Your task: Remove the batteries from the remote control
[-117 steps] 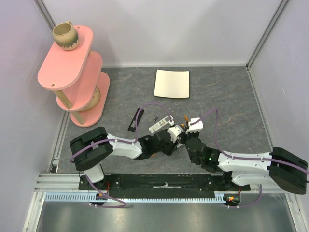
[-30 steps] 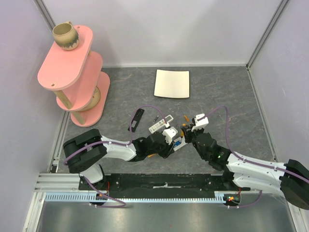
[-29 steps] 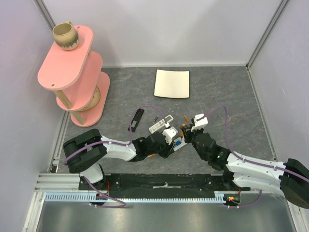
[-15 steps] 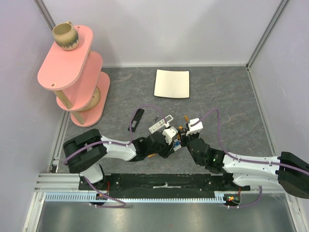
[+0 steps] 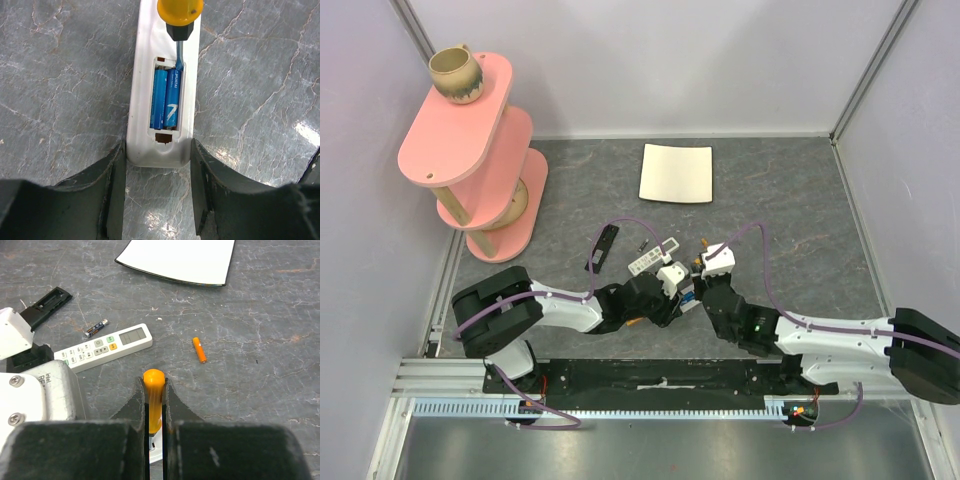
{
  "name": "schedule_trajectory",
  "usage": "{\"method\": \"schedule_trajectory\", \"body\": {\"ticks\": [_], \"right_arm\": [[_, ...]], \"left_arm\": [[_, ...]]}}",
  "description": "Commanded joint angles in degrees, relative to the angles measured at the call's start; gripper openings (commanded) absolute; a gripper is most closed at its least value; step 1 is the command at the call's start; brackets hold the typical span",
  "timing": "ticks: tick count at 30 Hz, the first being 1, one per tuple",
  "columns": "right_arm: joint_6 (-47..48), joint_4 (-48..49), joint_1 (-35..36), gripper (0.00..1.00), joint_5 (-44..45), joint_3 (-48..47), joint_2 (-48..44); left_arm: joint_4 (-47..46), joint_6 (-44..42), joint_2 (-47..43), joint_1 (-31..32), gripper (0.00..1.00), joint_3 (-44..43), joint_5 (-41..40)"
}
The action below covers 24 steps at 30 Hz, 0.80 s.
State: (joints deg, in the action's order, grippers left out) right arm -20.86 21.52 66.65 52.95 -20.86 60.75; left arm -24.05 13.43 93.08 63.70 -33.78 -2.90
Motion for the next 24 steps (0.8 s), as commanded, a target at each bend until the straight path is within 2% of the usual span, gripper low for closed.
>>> {"method": "schedule_trajectory", "body": {"ticks": [1,8,17,24], "right_arm": [[2.6,-3.4,0.3,0.0,4.0,-2.3,1.9],[2.0,-5.1,2.5,0.0,6.0,-3.0,5.9],[-4.9,-8.4,7.9,0.0,8.3,-1.6,10.7],[-10.1,-3.4,8.0,0.0,5.3,3.7,8.3]], "left_arm": [[7.8,3.2,2.7,0.1,0.02,2.0,2.5],[7.4,3.4,2.6,-0.1,0.02,2.2,2.5],[6.7,4.3,2.6,-0.4,0.02,2.1,4.2],[7.0,4.6,2.9,-0.9,0.02,2.0,4.7]]}}
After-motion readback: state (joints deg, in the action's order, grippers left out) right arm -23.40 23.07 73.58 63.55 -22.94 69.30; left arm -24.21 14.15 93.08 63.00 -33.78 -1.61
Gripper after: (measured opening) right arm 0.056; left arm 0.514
